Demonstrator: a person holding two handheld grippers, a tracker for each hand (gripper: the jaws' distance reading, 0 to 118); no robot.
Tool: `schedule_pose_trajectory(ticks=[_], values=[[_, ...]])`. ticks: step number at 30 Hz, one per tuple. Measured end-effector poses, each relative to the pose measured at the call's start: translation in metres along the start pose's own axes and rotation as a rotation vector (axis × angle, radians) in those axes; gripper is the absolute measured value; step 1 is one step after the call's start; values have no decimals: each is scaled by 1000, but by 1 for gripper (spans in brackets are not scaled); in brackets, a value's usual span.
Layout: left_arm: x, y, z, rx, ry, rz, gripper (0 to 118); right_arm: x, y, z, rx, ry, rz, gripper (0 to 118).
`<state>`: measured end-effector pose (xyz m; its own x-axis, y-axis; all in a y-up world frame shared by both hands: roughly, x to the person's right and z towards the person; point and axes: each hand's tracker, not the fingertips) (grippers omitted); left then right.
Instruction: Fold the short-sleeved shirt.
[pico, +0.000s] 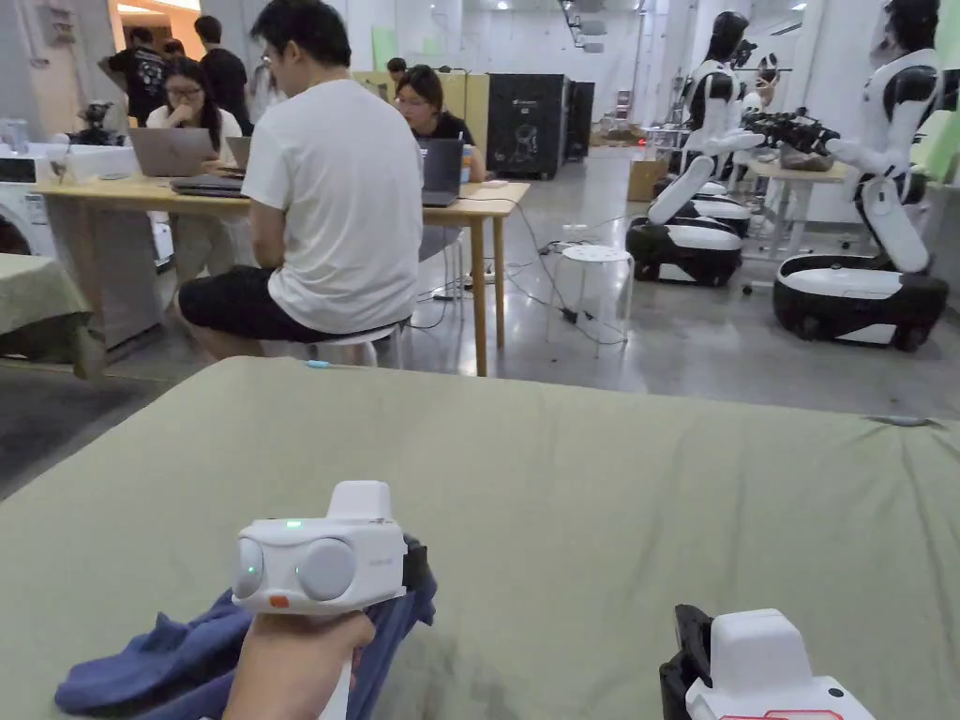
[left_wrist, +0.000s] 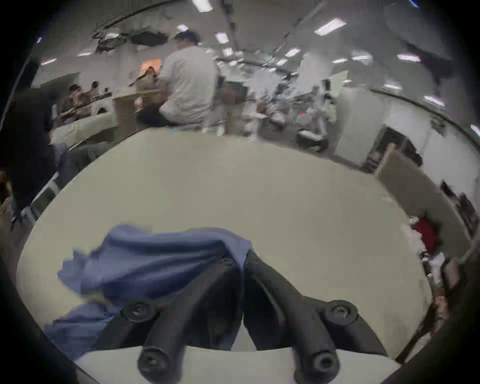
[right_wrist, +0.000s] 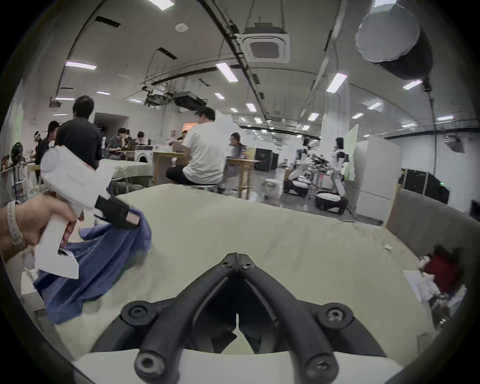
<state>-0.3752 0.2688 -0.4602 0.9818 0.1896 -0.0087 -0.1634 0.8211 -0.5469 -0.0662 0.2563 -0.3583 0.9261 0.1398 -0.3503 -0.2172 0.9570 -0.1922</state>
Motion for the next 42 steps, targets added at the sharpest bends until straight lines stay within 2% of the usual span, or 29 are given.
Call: schedule_pose_trajectory(ticks=[5, 10, 13, 18, 21, 24, 25, 26, 27, 28, 29, 33, 35, 39, 42], values=[[163, 33, 5, 51, -270, -125, 1, 74, -2, 49, 4, -140, -14, 0], [301, 15, -20, -30, -464, -217, 1, 145, -23, 88, -10, -272, -48, 0], [359, -26, -60, -132, -442, -287, 1, 180, -43, 107, -31, -330, -65, 0], [397, -109, -133, -315, -312, -352, 1, 213, -69, 120, -78, -384, -85, 0], [396, -136, -153, -378, -283, -360, 1, 219, -78, 123, -91, -384, -94, 0], [393, -137, -144, -328, -284, -345, 1, 218, -79, 122, -94, -380, -89, 0], [391, -133, -136, -278, -278, -331, 5, 220, -84, 117, -97, -369, -99, 0], [387, -128, -125, -233, -284, -330, 17, 221, -89, 111, -96, -363, -104, 0], [382, -123, -110, -175, -313, -340, 46, 217, -87, 112, -92, -358, -106, 0], [375, -116, -92, -116, -336, -359, 88, 213, -85, 114, -86, -350, -107, 0], [366, -110, -69, -35, -345, -371, 105, 209, -82, 116, -76, -336, -111, 0], [311, -92, 35, 286, -226, -333, 103, 184, -67, 120, -42, -287, -117, 0], [280, -96, 87, 417, -162, -327, 106, 168, -53, 125, -31, -263, -119, 0], [204, -117, 168, 477, -25, -299, 107, 138, -47, 120, -12, -209, -102, 0], [152, -136, 197, 439, 68, -178, 108, 119, -46, 114, -3, -181, -85, 0]])
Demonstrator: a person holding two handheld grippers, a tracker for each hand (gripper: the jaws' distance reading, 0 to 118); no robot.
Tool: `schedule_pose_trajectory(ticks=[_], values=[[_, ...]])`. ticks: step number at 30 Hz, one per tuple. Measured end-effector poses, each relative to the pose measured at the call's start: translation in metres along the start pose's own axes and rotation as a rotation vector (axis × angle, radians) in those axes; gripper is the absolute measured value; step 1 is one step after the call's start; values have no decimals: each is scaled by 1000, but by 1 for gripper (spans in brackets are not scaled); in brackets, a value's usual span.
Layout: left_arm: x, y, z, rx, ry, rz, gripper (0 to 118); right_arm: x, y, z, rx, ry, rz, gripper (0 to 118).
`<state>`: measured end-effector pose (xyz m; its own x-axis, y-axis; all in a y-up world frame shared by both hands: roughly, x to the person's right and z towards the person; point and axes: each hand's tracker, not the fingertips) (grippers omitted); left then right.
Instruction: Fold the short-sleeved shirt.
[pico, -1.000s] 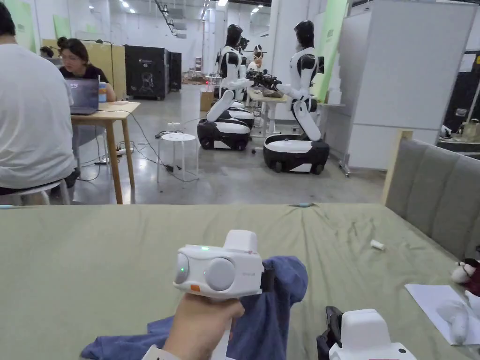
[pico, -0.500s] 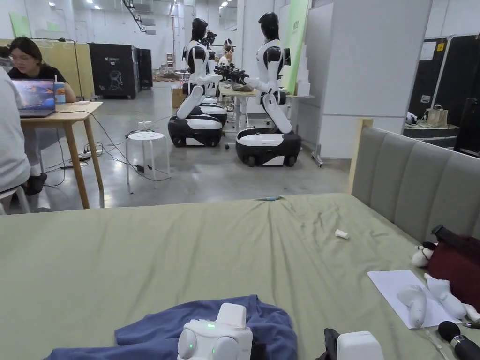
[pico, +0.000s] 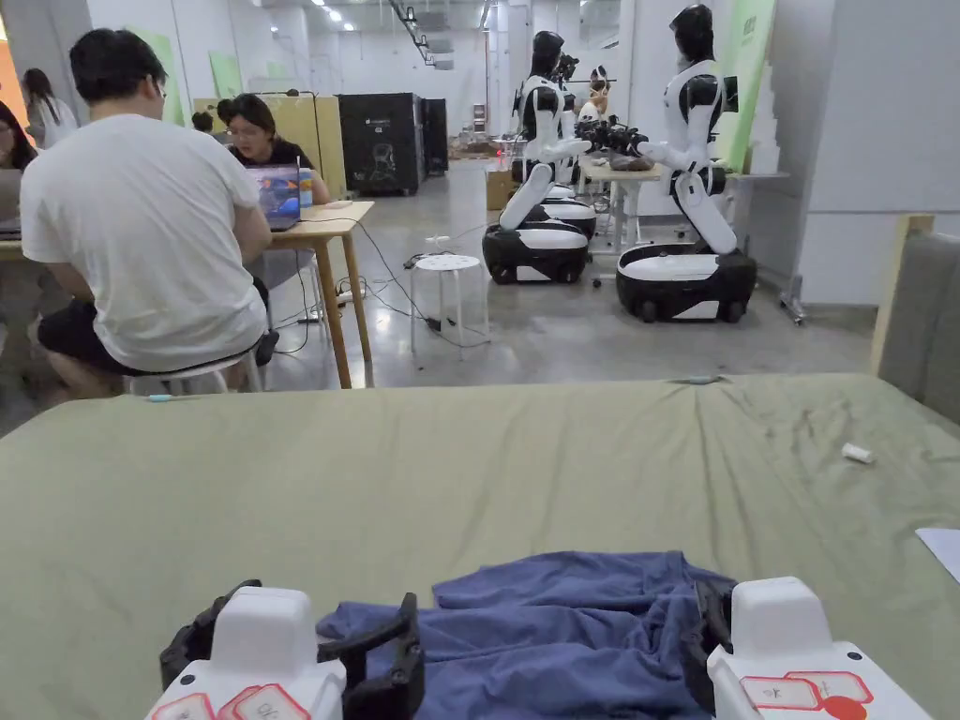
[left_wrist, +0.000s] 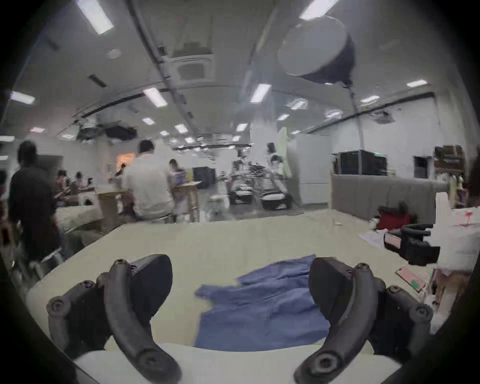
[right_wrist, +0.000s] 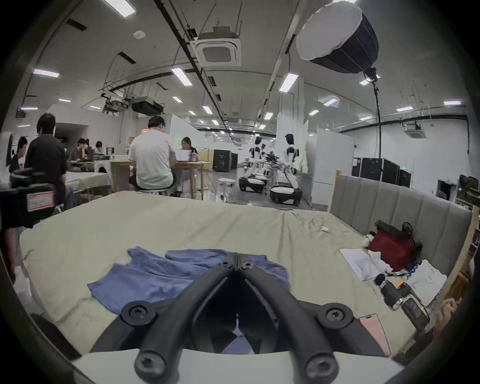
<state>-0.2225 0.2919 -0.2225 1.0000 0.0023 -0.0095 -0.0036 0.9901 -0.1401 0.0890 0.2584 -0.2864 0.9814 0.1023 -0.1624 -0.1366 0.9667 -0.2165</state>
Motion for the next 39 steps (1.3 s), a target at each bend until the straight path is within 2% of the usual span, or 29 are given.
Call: schedule_pose_trajectory(ticks=[1, 2, 3, 4, 5, 7, 9, 11, 19, 21, 23, 26, 27, 28, 29, 30, 31, 34, 35, 36, 37, 38, 39], values=[[-14, -5, 4, -33, 13, 20, 105, -5, 0, 0, 1, 16, 8, 0], [-24, -10, 6, -57, 22, 35, 92, -10, 1, -1, -1, 22, 18, 0], [-33, -15, 7, -87, 13, 44, 67, -15, 2, 2, 1, 22, 23, 0], [-37, -18, 8, -78, 22, 52, 12, -19, 4, 5, 2, 26, 25, 0], [-39, -21, 6, -83, 52, 49, 0, -21, 5, 6, 3, 33, 24, 0], [-40, -24, -2, -108, 88, 43, 0, -23, 5, 4, 3, 36, 23, 0], [-45, -22, -17, -177, -24, 85, 0, -20, 6, -1, 0, 32, 26, 0], [-44, -19, -43, -234, -1, 60, 0, -18, 5, -6, -8, 29, 35, 0], [-79, -25, -258, -701, -34, 118, 0, -1, -3, -31, -41, 1, 29, 0], [-90, -34, -307, -829, -44, 236, 0, 6, -17, -46, -54, -9, 23, 0], [-92, -41, -345, -908, -21, 268, 0, 12, -22, -58, -68, -16, 16, 0], [-83, -44, -378, -948, -8, 215, 2, 21, -30, -68, -88, -29, 4, 0], [-81, -48, -389, -977, -8, 217, 24, 23, -34, -73, -94, -31, 0, 0], [-80, -52, -399, -1014, 16, 237, 76, 23, -30, -70, -101, -33, -3, 0], [-79, -55, -406, -1008, 60, 244, 99, 24, -33, -72, -108, -34, -5, 0], [-76, -58, -408, -988, 102, 225, 103, 25, -36, -75, -114, -37, -4, 0], [-73, -60, -412, -956, 107, 196, 98, 26, -39, -77, -119, -40, -4, 0], [-69, -74, -425, -1003, 111, 208, 95, 28, -40, -77, -135, -38, -7, 0], [-67, -78, -427, -1003, 111, 207, 86, 28, -42, -77, -140, -42, -3, 0], [-64, -81, -429, -1001, 103, 199, 64, 28, -40, -76, -143, -46, -1, 0], [-61, -83, -428, -1021, 91, 189, 13, 30, -40, -76, -147, -49, -4, 0], [-56, -86, -430, -1042, 85, 175, 4, 30, -41, -75, -150, -50, -10, 0], [-51, -88, -428, -1042, 95, 166, 4, 31, -41, -75, -153, -54, -15, 0]])
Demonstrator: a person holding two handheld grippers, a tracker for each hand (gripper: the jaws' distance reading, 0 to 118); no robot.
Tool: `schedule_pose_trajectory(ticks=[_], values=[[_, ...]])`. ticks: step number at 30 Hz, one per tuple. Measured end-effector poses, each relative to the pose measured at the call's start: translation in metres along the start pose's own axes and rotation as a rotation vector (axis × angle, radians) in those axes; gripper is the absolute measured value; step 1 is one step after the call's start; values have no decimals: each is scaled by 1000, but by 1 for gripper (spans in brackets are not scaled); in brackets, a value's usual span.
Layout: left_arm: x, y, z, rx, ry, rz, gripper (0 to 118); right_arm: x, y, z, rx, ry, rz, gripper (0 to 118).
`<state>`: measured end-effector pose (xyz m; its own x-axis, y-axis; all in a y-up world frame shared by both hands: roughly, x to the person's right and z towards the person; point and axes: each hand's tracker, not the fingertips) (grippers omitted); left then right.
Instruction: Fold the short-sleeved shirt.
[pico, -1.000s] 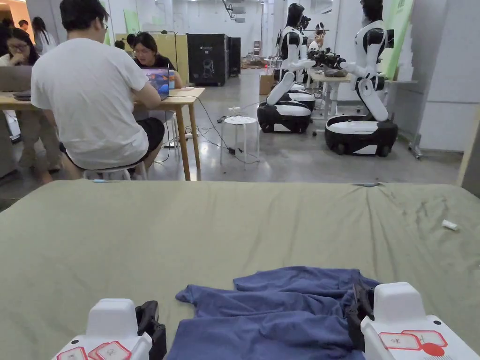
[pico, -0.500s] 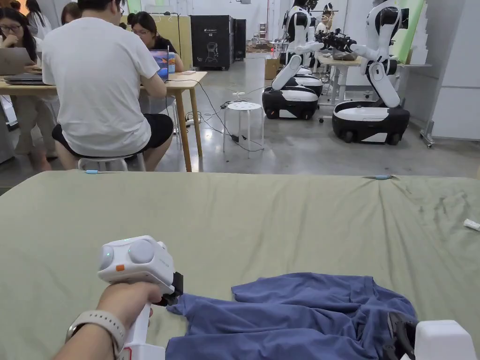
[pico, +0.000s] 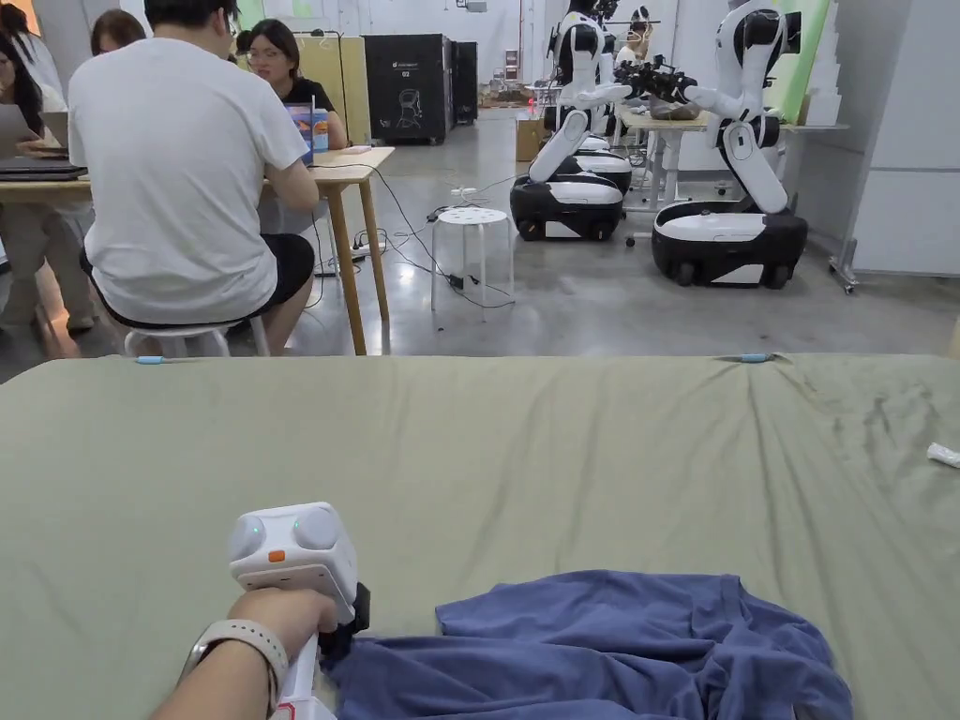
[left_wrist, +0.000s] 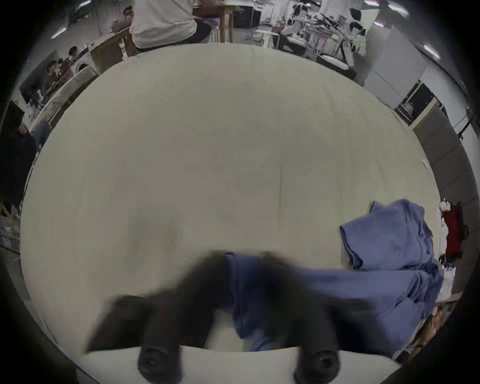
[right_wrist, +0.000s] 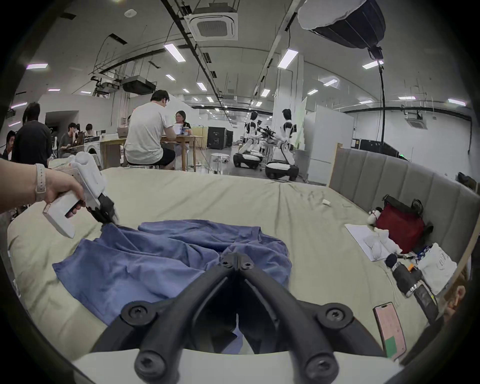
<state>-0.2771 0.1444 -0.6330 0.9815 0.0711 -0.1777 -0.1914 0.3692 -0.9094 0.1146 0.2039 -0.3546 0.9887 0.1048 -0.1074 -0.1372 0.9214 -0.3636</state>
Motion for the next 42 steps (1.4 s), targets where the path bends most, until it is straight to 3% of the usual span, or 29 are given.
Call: schedule_pose_trajectory(ticks=[8, 11, 15, 21, 22, 24, 25, 26, 28, 31, 34, 36, 37, 38, 39, 40, 41, 42], values=[[-11, -13, 9, 54, -23, 28, 1, 15, 1, 8, -38, -17, 5, 0], [-5, -23, 37, 184, -20, -47, 1, 37, -3, -9, -88, -40, -4, 0], [-1, -54, 81, 336, -105, -36, 1, 70, 1, -43, -192, -75, -14, 0], [7, -80, 108, 416, -162, -73, 1, 126, 16, -119, -346, -43, -113, 1], [7, -80, 109, 416, -173, -74, 1, 131, 19, -133, -399, -11, -119, 17], [8, -78, 109, 426, -180, -77, 1, 137, 19, -155, -428, -17, -130, 84], [8, -78, 110, 425, -183, -80, 1, 136, 16, -161, -441, -28, -125, 108], [8, -78, 111, 428, -187, -79, 1, 137, 12, -170, -459, -22, -125, 110], [7, -73, 108, 426, -201, -80, 1, 136, 3, -186, -476, -42, -123, 104], [8, -67, 104, 423, -196, -112, 1, 126, -11, -203, -507, -41, -124, 104], [6, -63, 96, 416, -193, -110, 1, 104, -23, -212, -577, 37, -96, 102], [3, -59, 89, 422, -167, -113, 1, 92, -27, -211, -572, 71, -48, 73], [3, -58, 87, 428, -143, -130, 1, 91, -22, -207, -550, 44, -17, 64], [2, -58, 85, 430, -140, -146, 1, 94, -16, -205, -564, 68, -47, 40], [-2, -57, 82, 448, -144, -151, 1, 98, -10, -201, -555, 57, -47, 3], [-4, -56, 83, 452, -137, -150, 1, 102, -5, -195, -520, -31, -18, 2], [-7, -55, 83, 450, -134, -154, 1, 108, -1, -195, -516, 40, -97, 2], [-9, -54, 85, 454, -128, -153, 1, 110, 3, -190, -510, 61, -113, 2]])
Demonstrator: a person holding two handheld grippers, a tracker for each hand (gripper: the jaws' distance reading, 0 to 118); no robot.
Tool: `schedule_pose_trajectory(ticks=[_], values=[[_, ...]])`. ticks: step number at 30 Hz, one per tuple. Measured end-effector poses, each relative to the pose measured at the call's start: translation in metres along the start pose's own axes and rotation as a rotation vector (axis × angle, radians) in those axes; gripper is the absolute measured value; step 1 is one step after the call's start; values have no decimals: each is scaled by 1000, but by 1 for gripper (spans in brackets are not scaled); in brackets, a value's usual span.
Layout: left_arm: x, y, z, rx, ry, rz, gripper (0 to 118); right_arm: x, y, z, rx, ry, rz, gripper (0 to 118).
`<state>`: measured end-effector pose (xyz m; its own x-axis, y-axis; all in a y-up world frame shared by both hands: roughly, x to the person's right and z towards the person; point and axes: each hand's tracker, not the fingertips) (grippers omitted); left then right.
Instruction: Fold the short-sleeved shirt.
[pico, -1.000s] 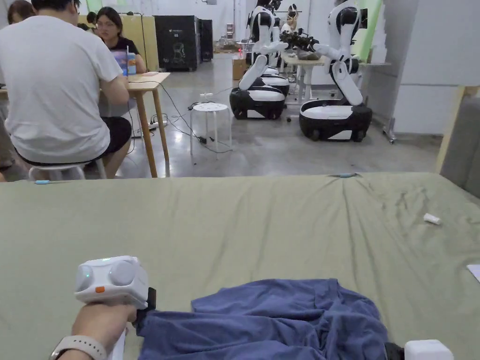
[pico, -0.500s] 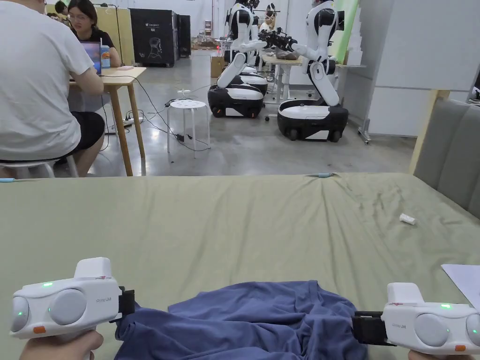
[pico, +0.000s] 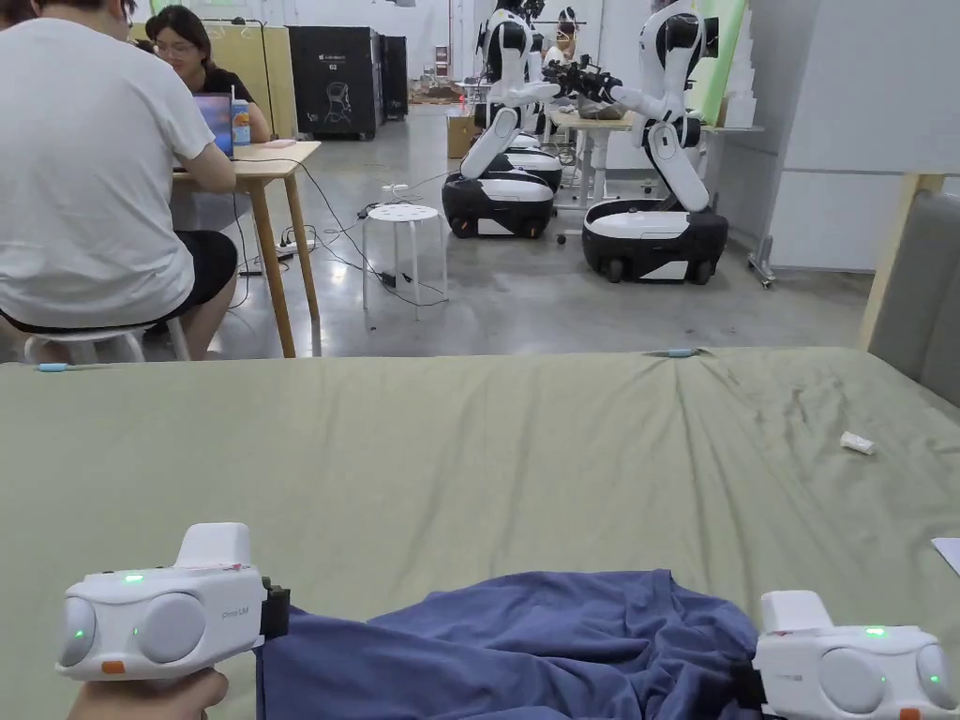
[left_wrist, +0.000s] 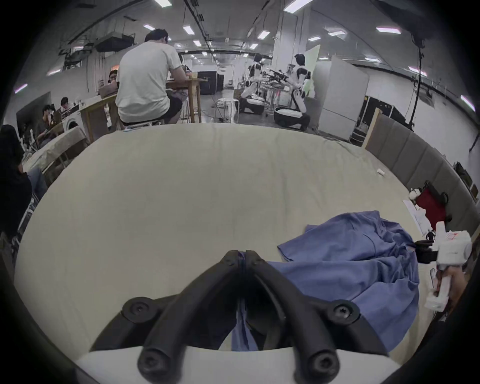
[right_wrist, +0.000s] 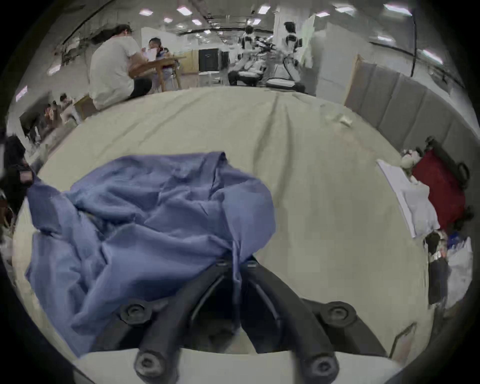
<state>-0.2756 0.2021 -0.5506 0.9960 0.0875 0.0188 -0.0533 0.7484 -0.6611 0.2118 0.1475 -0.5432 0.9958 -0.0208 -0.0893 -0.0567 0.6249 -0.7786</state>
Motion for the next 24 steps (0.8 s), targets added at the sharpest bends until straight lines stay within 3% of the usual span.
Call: schedule_pose_trajectory(ticks=[1, 7, 14, 21, 24], values=[[-1, -1, 4, 8, 6, -9, 0, -2, 1, 8, 17, -37, 22, 2], [-6, 13, 40, 105, 78, -91, 0, -13, 31, 73, 197, -47, 49, 2], [-24, 61, 101, 240, 238, -208, 0, -41, 95, 166, 413, -122, 168, 2], [-46, 135, 158, 380, 386, -193, 0, -54, 159, 219, 605, -241, 142, 2], [-45, 167, 174, 453, 446, -207, 0, -64, 189, 232, 660, -305, 175, 2]])
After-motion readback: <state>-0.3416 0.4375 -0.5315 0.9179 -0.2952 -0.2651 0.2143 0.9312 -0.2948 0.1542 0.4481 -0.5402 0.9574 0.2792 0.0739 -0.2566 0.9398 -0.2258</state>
